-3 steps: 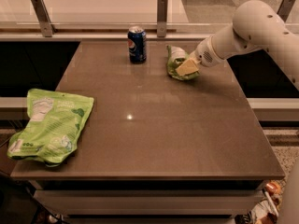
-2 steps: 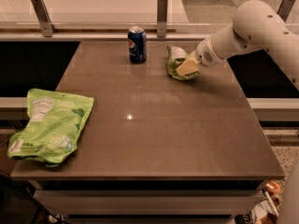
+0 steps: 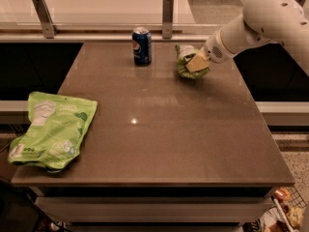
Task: Move green jalapeno chip bag near green rice chip bag
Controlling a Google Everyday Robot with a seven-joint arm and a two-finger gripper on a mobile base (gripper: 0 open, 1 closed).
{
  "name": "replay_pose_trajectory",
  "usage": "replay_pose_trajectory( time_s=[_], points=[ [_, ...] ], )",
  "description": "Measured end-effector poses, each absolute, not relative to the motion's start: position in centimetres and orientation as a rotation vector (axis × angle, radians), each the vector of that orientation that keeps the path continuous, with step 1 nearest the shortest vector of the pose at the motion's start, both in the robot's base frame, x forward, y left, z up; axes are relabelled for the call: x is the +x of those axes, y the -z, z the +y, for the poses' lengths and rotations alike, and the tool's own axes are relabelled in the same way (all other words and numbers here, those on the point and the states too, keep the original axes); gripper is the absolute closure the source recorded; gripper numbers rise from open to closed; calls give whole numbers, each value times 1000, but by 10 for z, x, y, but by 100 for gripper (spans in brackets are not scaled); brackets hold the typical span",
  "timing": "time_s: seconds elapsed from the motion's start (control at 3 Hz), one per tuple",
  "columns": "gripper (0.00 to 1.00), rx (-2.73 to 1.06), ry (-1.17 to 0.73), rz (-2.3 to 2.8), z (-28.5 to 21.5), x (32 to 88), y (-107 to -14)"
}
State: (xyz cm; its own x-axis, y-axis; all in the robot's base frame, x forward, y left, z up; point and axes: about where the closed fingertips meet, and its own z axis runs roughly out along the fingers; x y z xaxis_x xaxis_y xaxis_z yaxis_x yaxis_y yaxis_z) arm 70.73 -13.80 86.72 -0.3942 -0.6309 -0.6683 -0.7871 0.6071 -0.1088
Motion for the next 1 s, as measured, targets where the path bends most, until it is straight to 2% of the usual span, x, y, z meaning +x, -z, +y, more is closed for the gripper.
replay_pose_trajectory(
  time_s=[0.33, 1.0],
  points=[
    [100, -1112, -291, 2156, -136, 701, -871],
    [100, -1131, -271, 2205, -112, 652, -898]
  ],
)
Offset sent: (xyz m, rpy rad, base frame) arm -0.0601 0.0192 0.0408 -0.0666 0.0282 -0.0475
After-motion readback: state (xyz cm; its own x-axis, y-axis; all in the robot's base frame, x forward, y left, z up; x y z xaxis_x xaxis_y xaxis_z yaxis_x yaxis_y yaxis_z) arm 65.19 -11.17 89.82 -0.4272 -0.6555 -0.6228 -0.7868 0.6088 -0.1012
